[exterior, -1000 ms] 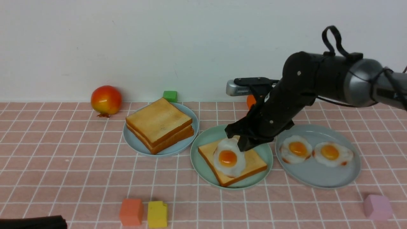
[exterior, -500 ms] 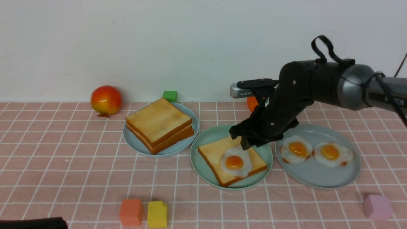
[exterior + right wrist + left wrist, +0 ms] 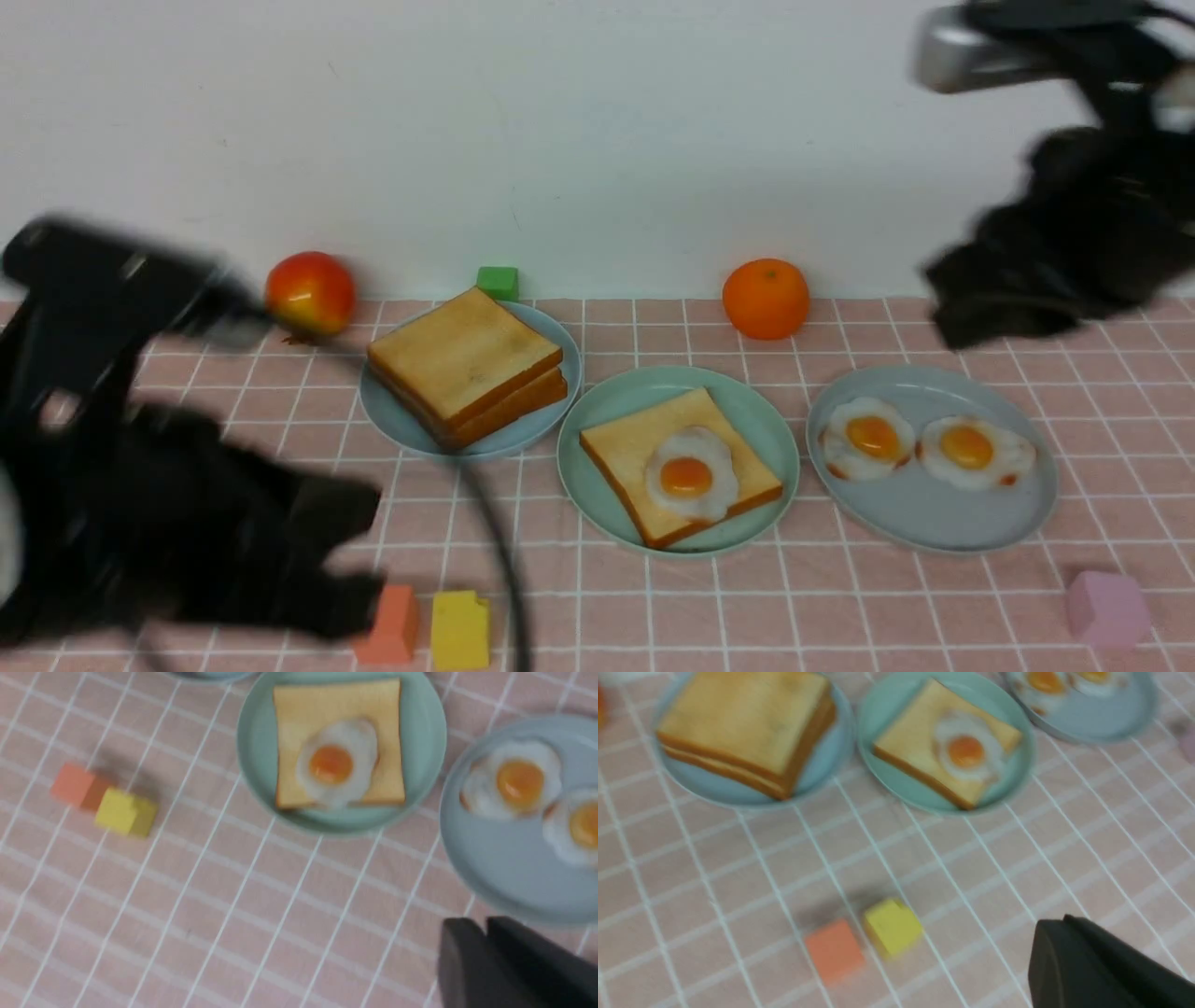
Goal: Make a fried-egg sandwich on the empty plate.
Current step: Use the left arm to grab a slice of bread
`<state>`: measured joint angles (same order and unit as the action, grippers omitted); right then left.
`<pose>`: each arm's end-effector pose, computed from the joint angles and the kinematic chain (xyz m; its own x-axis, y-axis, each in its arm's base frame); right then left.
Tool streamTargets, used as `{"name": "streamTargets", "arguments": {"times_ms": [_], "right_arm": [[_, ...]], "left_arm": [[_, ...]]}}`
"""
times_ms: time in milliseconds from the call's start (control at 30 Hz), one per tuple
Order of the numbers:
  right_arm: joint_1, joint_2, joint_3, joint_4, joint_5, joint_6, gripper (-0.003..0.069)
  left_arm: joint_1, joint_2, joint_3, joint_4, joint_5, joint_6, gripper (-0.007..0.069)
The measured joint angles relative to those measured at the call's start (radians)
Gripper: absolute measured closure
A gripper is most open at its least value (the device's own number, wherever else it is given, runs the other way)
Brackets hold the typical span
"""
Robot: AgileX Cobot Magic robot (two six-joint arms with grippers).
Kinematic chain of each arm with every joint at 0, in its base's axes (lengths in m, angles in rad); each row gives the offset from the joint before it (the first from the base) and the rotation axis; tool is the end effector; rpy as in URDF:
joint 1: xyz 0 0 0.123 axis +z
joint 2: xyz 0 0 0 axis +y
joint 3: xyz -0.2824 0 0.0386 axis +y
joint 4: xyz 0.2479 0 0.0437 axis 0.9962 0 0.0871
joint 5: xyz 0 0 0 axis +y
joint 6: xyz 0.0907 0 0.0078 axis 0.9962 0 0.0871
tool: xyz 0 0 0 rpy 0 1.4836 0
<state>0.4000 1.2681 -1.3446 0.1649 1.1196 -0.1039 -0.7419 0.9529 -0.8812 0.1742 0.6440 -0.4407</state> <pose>0.2239 0.1093 0.3932 -0.7345 -0.3443 -0.5848 -0.4876 0.8671 0.1019 0.1478 -0.1226 0.3486 -0.5905 0.1414 -0.7946 0.4551 0.8714 -0.1832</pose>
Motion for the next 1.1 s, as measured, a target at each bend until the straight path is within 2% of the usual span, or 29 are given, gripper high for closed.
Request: {"name": "streamTargets", "arguments": {"times_ms": [67,133,167,200,233,367,400,500,600,733,833,967,1100], "right_arm": [[0.000,-0.099,0.069,0.014,0.001,0.000,0.0662],[0.000,-0.208,0.127,0.027,0.001,-0.002,0.0662],[0.000,-0.226,0.137,0.029,0.001,-0.004,0.0661],[0.000,-0.281,0.168,0.038,0.002,-0.017,0.0656],[0.000,-0.315,0.190,0.048,0.005,-0.040,0.0653],[0.000,-0.412,0.242,0.153,0.006,-0.159,0.0650],[0.000,-0.416,0.244,0.153,0.006,-0.167,0.0650],[0.000,-0.468,0.272,0.290,-0.003,-0.295,0.0649],[0.000,-0.481,0.278,0.338,0.009,-0.327,0.0649],[0.000,-0.481,0.284,0.350,0.021,-0.337,0.0649],[0.000,-0.481,0.285,0.352,0.028,-0.337,0.0648],[0.000,-0.481,0.285,0.352,0.028,-0.337,0.0648],[0.000,-0.481,0.285,0.352,0.028,-0.337,0.0648]], "left_arm": [[0.057,0.076,-0.055,-0.042,-0.001,0.064,0.0613],[0.134,0.178,-0.115,-0.145,0.010,0.187,0.0613],[0.148,0.188,-0.125,-0.156,0.015,0.200,0.0613],[0.194,0.259,-0.159,-0.231,0.037,0.309,0.0613],[0.228,0.332,-0.187,-0.292,0.054,0.388,0.0613],[0.295,0.505,-0.276,-0.350,0.062,0.552,0.0613],[0.295,0.514,-0.280,-0.350,0.061,0.552,0.0613],[0.308,0.661,-0.366,-0.314,0.034,0.588,0.0611],[0.308,0.753,-0.428,-0.241,0.010,0.594,0.0596],[0.308,0.828,-0.473,-0.143,-0.032,0.596,0.0535],[0.308,0.887,-0.483,-0.055,-0.101,0.597,0.0435],[0.308,0.932,-0.483,-0.023,-0.161,0.599,0.0344],[0.308,0.946,-0.483,-0.018,-0.199,0.599,0.0306]]}}
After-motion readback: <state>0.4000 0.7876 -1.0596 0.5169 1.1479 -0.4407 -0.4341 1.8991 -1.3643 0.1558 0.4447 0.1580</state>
